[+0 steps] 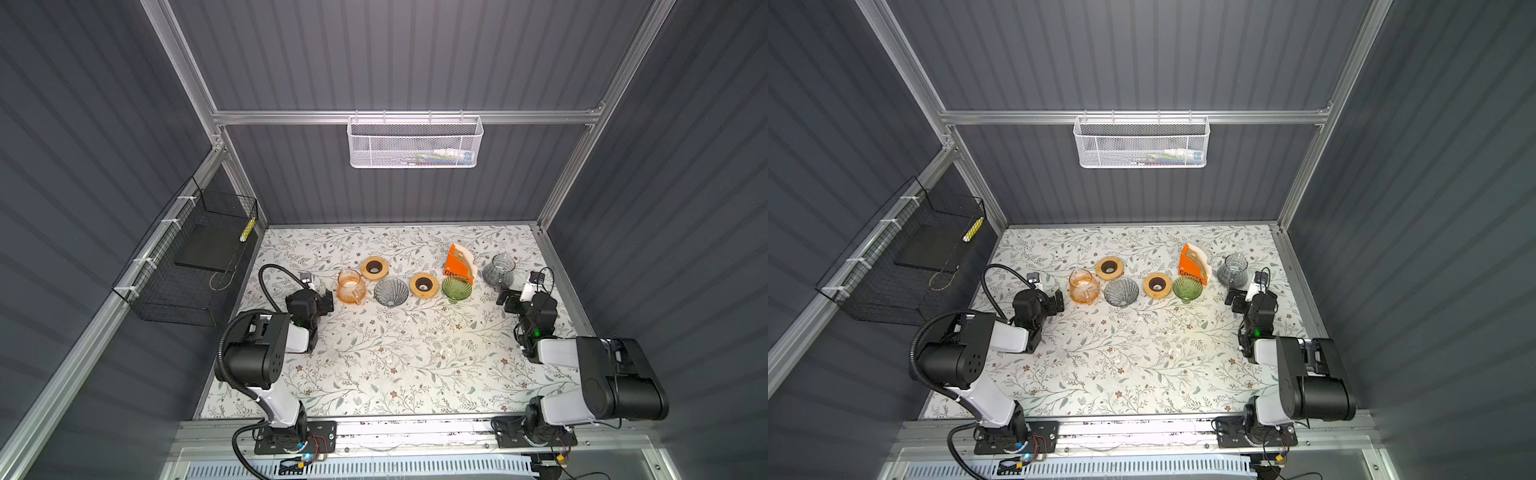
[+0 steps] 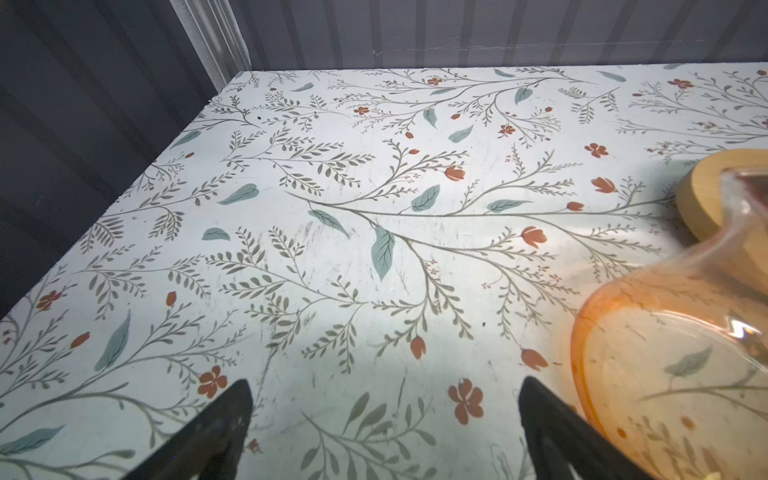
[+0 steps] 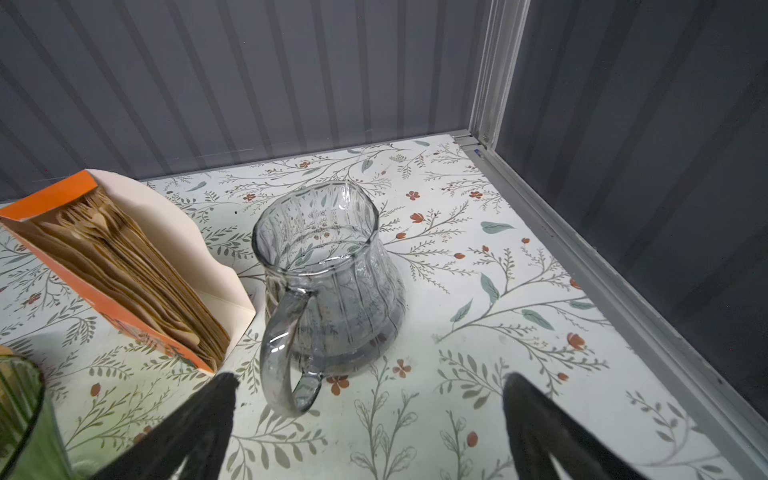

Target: Place the coffee filter in the dripper

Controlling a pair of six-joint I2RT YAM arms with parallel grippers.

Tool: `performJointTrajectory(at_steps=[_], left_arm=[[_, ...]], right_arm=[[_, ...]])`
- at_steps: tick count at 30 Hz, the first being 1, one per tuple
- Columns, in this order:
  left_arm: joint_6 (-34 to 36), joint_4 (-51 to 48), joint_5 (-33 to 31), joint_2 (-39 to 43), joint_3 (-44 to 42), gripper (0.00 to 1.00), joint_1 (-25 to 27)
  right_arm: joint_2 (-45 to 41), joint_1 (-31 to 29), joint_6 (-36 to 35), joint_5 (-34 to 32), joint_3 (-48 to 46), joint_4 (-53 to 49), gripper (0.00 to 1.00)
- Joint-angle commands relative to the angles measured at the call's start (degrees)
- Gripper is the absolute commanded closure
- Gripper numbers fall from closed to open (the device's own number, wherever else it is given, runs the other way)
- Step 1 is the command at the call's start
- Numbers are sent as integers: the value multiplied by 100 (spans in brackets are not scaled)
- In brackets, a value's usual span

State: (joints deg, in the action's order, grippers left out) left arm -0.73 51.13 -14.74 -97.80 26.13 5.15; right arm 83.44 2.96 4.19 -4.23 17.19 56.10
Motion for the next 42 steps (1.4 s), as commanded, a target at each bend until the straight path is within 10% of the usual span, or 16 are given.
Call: performJointTrajectory(at_steps=[1,23,29,42], left_arm=[[100,134,50,-51,76,0,-40],[100,98,66,-46,85,1,-40],[21,-356,-170,426,114,15,-31],[-729,-3456,-380,2318,887,41,637]], right_arm=[[15,11,-41,42,100,60,1],[19,11,-41,41,127,25,1],[-208,-28,126,-572,41,-13,5],[-2110,-990,993,-1654,1255,-4291,18]])
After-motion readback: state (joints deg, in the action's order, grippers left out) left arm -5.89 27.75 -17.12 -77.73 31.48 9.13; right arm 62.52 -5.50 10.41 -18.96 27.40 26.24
